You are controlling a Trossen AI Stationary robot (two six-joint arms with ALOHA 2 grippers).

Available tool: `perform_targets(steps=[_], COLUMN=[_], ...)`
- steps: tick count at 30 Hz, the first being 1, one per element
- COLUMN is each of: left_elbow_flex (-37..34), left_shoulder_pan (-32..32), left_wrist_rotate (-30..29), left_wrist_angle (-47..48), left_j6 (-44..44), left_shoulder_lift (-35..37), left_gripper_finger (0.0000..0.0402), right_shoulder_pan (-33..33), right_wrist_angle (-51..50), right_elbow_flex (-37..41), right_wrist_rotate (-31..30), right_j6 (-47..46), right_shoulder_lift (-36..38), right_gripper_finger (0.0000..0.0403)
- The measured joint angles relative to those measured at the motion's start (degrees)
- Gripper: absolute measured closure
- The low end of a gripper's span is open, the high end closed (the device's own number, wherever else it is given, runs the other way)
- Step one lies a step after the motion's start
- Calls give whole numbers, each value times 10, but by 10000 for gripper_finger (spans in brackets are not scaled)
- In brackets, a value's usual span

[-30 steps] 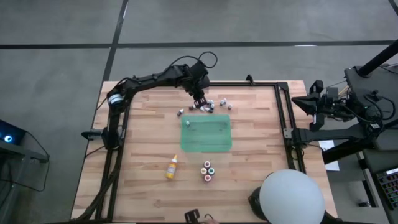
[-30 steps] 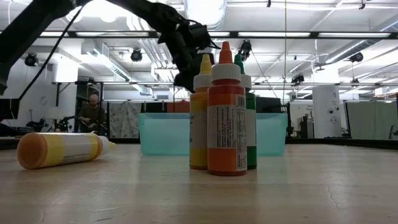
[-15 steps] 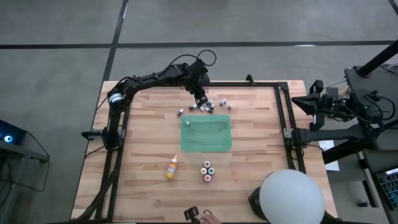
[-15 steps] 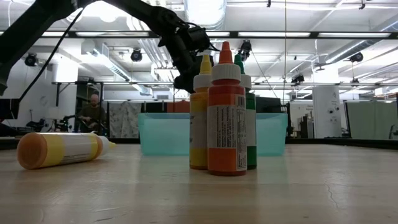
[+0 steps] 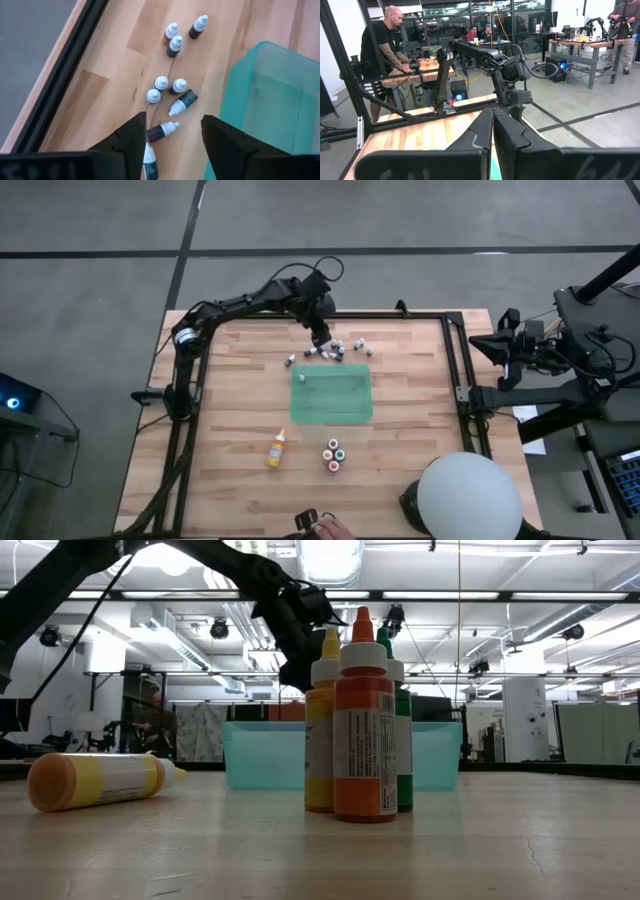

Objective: Pick & Place food coloring
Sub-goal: Put the green food coloring bottle into the green container

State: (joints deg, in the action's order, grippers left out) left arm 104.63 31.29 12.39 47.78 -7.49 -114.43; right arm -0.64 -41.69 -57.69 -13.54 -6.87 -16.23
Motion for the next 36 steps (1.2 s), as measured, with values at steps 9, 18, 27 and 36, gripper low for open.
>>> perform_targets(steps=[9, 18, 27, 36], left_elbow_flex=[49, 50, 52, 80], left_shoulder_pan=[0, -4, -8, -9], left_wrist_rotate=[0, -3, -3, -3], left_wrist_angle=[13, 16, 3, 2], left_j6=[-4, -64, -126, -131], left_shoulder_lift=[-11, -55, -85, -121], left_gripper_finger=[239, 239, 239, 239], right_shoulder_pan=[0, 0, 0, 0], right_wrist_angle=[0, 0, 0, 0], right_elbow_flex=[0, 0, 0, 0], right_wrist_rotate=[0, 0, 0, 0], right_j6=[0, 0, -1, 0], right_shoulder_lift=[0, 0, 0, 0], right_gripper_finger=[394, 394, 394, 394])
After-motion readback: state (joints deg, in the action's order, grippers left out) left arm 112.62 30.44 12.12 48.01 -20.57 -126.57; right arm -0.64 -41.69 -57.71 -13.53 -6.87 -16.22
